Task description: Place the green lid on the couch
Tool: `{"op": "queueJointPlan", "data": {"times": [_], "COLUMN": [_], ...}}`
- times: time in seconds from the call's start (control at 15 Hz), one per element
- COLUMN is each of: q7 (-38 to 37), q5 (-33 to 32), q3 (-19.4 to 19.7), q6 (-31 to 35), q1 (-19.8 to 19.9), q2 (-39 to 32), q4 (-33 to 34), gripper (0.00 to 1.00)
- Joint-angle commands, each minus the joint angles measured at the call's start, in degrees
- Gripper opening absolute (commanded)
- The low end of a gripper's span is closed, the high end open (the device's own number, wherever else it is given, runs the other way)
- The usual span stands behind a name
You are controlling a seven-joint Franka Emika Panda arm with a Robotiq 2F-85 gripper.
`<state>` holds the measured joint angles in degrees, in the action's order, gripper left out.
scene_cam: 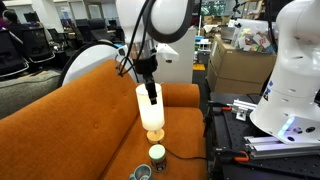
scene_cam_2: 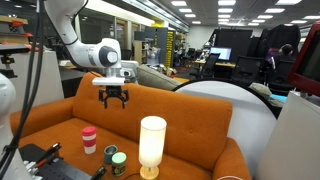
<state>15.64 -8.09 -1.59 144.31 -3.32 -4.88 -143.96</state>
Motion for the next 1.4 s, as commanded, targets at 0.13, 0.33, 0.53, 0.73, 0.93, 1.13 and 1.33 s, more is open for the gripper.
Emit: {"op": "queueJointPlan", "data": {"times": [0.13, 0.33, 0.53, 0.73, 0.93, 1.13, 1.33], "q7": [7.4, 4.8, 4.8, 4.8, 4.8, 7.6, 11.9], "q5": [6.4, 4.4, 4.4, 4.4, 4.4, 6.7, 12.8], "q3": [-2.5, -2.3, -2.3, -2.3, -2.3, -3.3, -5.2], "q6": [1.6, 2.2, 1.7, 1.6, 1.6, 2.0, 4.6], "q1": [1.6, 1.0, 1.0, 1.0, 1.0, 2.0, 4.4], "q2": [-8.7, -9.1, -9.1, -9.1, -9.1, -10.7, -12.8], "q4": [2.3, 1.8, 2.2, 2.3, 2.3, 4.2, 5.0], "gripper": [1.00, 1.00, 1.00, 1.00, 1.00, 1.00, 1.00]}}
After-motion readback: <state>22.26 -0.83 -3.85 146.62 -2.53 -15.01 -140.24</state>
